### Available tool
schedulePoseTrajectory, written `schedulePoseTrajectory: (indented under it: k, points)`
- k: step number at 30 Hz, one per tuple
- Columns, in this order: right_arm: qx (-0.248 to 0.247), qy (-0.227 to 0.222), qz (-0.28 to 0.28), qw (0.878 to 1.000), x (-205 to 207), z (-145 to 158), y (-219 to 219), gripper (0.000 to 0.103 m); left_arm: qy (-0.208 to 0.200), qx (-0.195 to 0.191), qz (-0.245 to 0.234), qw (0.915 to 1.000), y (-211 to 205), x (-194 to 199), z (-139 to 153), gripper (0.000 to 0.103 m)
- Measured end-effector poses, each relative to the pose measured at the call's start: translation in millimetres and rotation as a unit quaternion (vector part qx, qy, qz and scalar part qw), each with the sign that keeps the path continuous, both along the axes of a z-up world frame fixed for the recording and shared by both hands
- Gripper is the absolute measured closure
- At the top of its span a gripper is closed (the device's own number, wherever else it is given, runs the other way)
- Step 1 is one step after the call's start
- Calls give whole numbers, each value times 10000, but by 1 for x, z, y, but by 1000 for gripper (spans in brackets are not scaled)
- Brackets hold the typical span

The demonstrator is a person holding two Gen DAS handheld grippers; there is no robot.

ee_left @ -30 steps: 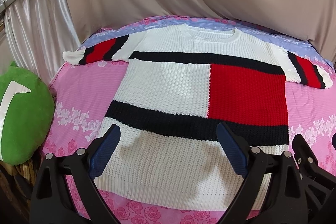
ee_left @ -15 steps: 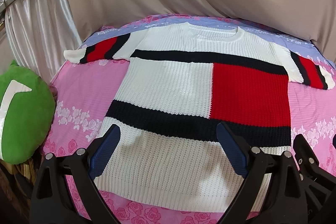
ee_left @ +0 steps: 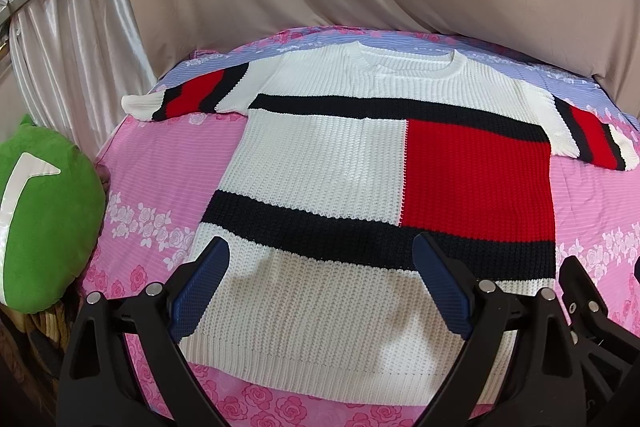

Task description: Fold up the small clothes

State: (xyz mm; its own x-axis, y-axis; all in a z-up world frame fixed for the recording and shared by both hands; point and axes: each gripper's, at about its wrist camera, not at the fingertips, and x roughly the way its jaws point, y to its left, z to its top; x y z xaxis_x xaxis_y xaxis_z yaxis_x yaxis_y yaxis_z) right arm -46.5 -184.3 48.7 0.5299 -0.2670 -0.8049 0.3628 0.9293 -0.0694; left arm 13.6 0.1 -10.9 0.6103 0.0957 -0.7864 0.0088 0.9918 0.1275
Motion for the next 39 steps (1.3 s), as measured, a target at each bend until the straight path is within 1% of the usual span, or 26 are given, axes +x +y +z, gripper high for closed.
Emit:
schedulePoseTrajectory:
  k: [31, 32, 36, 38, 39]
  points:
    - [23, 19, 13, 10000, -1, -1, 0, 5, 13, 32, -7, 10000, 1, 4, 0, 13]
    - [57, 21, 18, 10000, -2, -2, -1, 5, 28, -27, -4, 10000, 3, 6, -1, 12]
    - [361, 39, 184, 9992, 2, -12, -10, 5, 118, -489, 133, 9986, 20, 18, -1, 12]
    - [460, -40, 68, 9989, 3, -16, -28, 5, 185, -712, 88, 9973, 32, 27, -3, 12]
    - [507, -94, -45, 9987, 3, -19, -44, 5, 242, -790, 24, 9966, 35, 31, -5, 12]
